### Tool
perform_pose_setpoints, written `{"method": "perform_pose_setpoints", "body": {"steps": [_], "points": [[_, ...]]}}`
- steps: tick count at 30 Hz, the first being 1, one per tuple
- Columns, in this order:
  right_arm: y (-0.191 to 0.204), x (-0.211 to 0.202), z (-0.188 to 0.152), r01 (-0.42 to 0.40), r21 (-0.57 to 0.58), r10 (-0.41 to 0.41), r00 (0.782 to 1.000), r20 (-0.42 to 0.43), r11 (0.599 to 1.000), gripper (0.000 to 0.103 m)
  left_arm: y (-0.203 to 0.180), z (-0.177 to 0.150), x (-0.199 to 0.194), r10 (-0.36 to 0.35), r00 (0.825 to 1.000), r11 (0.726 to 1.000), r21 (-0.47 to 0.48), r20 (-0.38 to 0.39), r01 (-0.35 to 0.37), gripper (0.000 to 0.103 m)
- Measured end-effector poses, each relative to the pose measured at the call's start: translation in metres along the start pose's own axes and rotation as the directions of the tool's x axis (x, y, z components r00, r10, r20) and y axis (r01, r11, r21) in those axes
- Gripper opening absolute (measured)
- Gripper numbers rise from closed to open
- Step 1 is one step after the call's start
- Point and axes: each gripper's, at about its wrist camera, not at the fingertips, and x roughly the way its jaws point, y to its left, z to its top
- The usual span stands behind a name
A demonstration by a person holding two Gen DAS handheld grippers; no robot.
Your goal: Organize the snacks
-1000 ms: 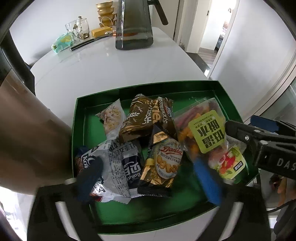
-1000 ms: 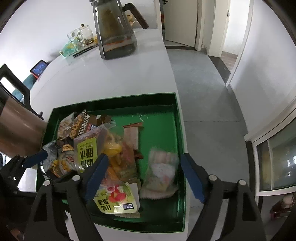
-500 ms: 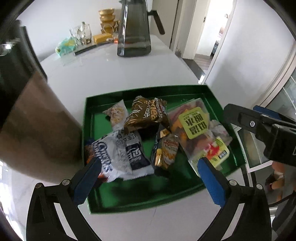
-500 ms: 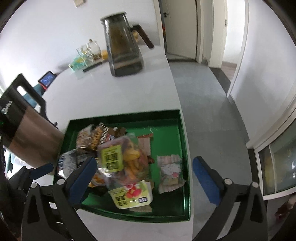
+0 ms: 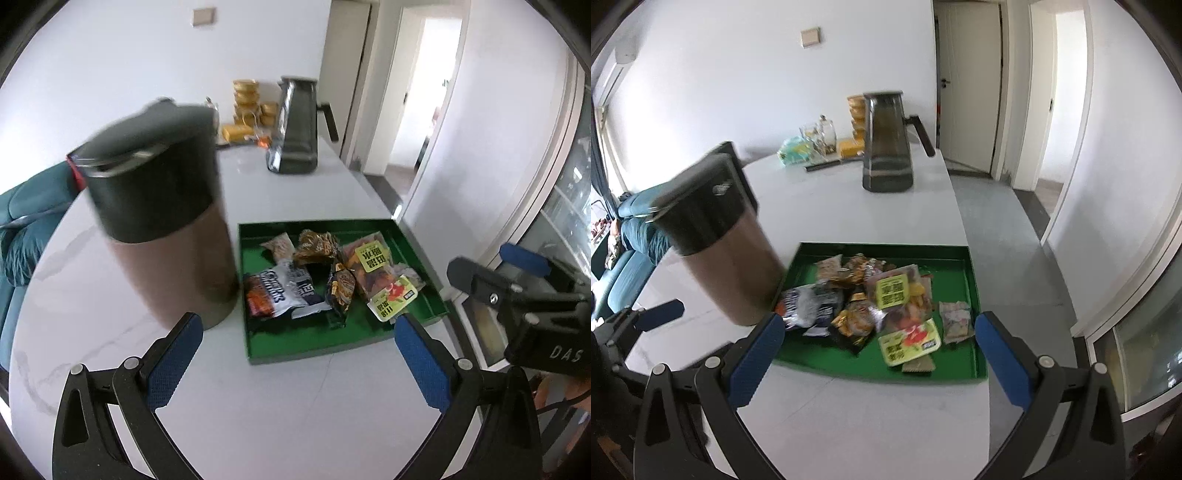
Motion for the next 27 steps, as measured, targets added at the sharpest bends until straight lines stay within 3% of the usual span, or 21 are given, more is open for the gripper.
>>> {"method": "perform_pose_setpoints", "body": {"steps": [15, 27], "points": [[0.04, -0.083, -0.063, -0.009, 0.013, 0.008, 0.999, 0.047, 1.0, 0.103, 0.007, -0.065, -0.094, 0.078, 0.992, 0.996, 0.037, 0.098, -0.082, 0.102], [0.057, -0.094, -0.09, -0.022, 0.032, 0.022, 0.999, 0.029, 0.999, 0.103, 0.019, -0.08, -0.119, 0.097, 0.988, 0.995, 0.026, 0.118, -0.101, 0.102]]}}
